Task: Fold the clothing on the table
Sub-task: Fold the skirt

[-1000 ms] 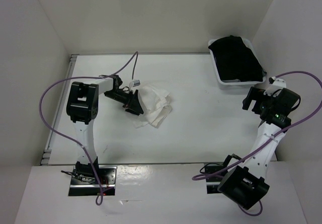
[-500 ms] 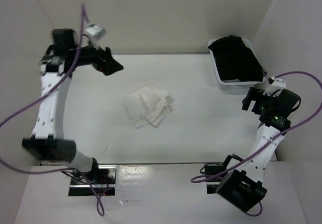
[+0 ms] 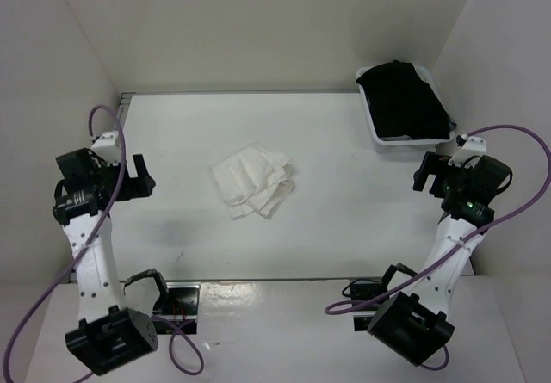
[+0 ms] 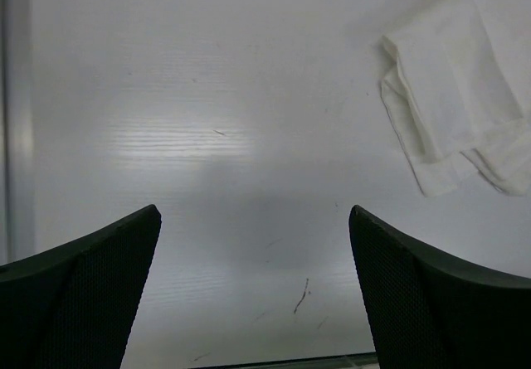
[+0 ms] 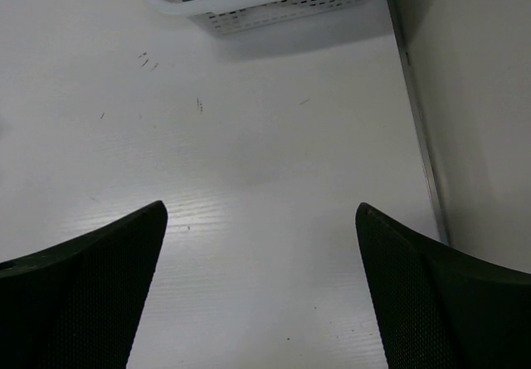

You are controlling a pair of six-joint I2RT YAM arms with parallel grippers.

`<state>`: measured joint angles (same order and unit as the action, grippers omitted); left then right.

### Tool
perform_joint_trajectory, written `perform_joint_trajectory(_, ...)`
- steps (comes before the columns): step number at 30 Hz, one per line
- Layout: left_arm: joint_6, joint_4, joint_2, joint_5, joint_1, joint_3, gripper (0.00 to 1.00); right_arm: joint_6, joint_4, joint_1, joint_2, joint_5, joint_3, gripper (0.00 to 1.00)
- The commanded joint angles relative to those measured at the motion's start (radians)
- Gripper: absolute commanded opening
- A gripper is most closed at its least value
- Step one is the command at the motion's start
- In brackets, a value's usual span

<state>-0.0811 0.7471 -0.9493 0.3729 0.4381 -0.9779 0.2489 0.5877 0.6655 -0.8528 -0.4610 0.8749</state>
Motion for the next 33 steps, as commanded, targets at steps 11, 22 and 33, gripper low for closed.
perform_joint_trajectory(11, -0.020, -0.055, 0.173, -0.026, 0.116, -0.025, 1.00, 0.052, -0.009, 0.006, 0.058, -0.061, 0.018, 0.98)
perform_joint_trajectory(22, -0.031, -0.055, 0.210, 0.023, 0.194, -0.025, 1.00, 0.052, -0.019, 0.006, 0.136, -0.073, -0.001, 0.98)
perform_joint_trajectory(33, -0.031, -0.055, 0.228, 0.023, 0.194, -0.016, 1.00, 0.052, -0.028, 0.006, 0.179, -0.073, -0.010, 0.98)
